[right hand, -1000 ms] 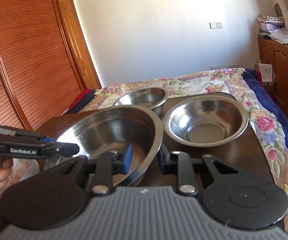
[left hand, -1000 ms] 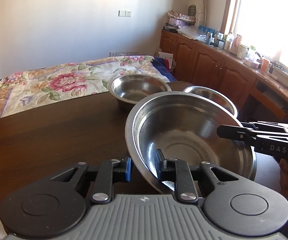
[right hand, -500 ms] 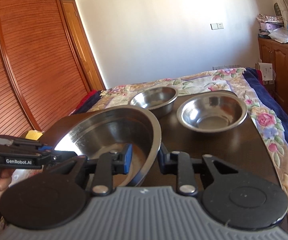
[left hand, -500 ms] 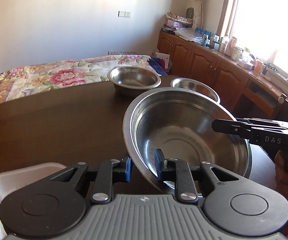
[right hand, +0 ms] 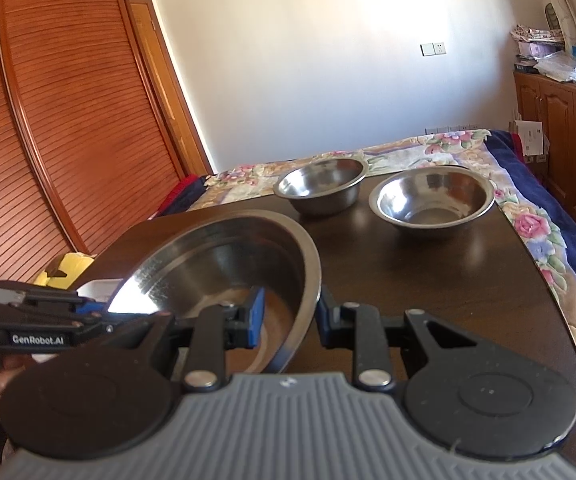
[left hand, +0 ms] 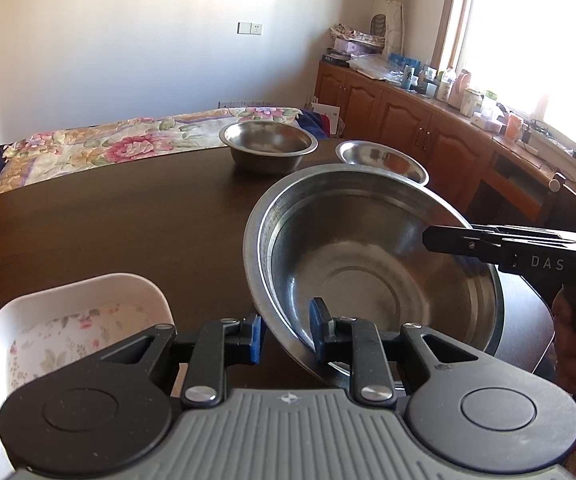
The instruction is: Organize plates and bowls
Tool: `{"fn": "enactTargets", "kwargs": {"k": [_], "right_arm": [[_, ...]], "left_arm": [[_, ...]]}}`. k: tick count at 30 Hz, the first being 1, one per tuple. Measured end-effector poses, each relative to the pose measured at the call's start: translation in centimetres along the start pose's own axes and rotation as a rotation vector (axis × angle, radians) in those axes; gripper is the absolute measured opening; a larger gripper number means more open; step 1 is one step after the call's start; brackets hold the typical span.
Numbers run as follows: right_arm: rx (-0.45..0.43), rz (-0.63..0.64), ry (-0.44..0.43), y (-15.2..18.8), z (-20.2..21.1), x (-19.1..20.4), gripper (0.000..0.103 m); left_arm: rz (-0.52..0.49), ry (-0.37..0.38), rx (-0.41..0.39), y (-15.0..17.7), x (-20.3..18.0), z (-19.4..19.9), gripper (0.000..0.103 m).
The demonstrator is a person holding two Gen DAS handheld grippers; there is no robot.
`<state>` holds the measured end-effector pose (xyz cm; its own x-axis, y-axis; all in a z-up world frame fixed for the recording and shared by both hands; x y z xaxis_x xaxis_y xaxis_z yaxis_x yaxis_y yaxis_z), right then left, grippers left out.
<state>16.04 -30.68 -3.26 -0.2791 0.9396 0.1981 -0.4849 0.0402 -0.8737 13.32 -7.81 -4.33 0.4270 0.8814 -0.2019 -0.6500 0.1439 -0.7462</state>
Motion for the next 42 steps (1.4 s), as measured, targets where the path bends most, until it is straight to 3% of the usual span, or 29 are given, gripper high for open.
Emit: {"fn": "enactTargets", "kwargs": {"k": [18,31,33,35,38,42], "right_arm": [[0.029,0.0,0.004,1.6,-0.2,0.9,0.03],[0.043,-0.003,0.0,2.1,-0.8,0.8,0.03],[0.04,-0.006,0.003,2.0,-0.8,0.8,0.031],[0.039,-0.002,0.005,1.9,-0.7,0.8,0.034],[0.021,0.019,0.027,1.3,-0.2,0.6,0.047],[0.005,0.04,0.034,0.3,0.5,0.2,0.05]], "left_arm": [[-0.003,-0.016,0.035,1.2,0.4,-0.4,0.026],[0.022,-0.02,0.016,1.2,0.9,-0.5,0.028],[0.017,-0.035,0.003,1.1,0.9,-0.4,0.03],[0.017,-0.045,-0.012,1.0,0.9,0.0,0.039],[0.019,-0.051,-0.035,0.5,1.1,0.5,0.047],[0.016,-0.058,-0.062,-0.3,1.4,1.1,0.056]]}}
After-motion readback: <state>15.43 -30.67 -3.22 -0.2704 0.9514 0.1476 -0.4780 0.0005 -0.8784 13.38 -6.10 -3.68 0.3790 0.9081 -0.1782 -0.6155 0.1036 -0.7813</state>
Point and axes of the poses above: each gripper's, at about its wrist camera, not at the fingertips, and z roughly against the way its jaws point, x to its left, y to its underside, the point moved 4 cm from there along -z, roughly the way its jaws point, and after that the axes turned 6 degrees about z, right-handed, at the moved point
